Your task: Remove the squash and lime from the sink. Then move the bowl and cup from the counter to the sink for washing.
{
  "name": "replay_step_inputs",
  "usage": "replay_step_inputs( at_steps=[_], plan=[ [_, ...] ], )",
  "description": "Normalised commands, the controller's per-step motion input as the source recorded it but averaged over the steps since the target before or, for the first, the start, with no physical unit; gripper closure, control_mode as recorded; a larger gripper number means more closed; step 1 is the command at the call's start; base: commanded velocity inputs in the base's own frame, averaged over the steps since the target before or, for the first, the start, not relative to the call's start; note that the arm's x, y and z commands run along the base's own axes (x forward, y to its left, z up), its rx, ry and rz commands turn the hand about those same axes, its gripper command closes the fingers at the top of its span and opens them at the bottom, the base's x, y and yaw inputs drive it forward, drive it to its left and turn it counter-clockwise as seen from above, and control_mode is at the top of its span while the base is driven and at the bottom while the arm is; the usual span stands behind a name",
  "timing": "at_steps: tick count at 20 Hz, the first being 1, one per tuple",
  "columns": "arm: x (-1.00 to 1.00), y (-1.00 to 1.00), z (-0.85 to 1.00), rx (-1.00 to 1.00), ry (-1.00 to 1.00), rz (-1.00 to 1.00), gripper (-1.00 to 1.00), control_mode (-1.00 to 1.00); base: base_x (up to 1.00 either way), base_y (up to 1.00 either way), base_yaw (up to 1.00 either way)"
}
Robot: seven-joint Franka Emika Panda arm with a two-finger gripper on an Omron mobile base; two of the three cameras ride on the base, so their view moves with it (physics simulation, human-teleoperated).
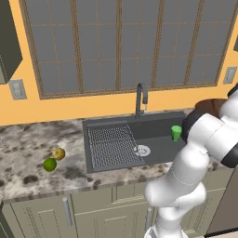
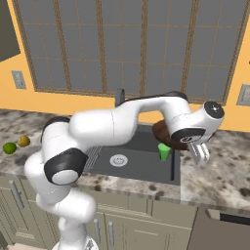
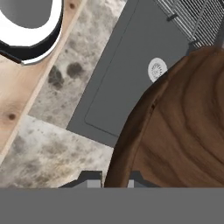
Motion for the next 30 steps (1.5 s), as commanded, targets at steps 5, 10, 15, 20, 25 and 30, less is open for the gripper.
replay_step_inputs(
  at_steps=[5, 10, 15, 20, 25, 30],
  plan=[
    [-0.16, 0.25, 0.1, 0.0, 0.03, 0.17, 1.0, -1.0, 0.0, 0.0, 0.0],
    [-0.1, 0.28, 0.02, 0.0, 0.03, 0.13, 1.0, -1.0, 0.0, 0.0, 0.0],
    [-0.02, 0.33, 0.0, 0.0, 0.03, 0.09, 1.0, -1.0, 0.0, 0.0, 0.0],
    [0.06, 0.38, -0.01, 0.0, 0.01, 0.06, 1.0, -1.0, 0.0, 0.0, 0.0],
    [0.11, 0.33, -0.05, 0.0, 0.05, 0.04, 1.0, -1.0, 0.0, 0.0, 0.0],
    [0.05, 0.38, -0.11, 0.0, 0.05, 0.04, 1.0, -1.0, 0.0, 0.0, 0.0]
  ],
)
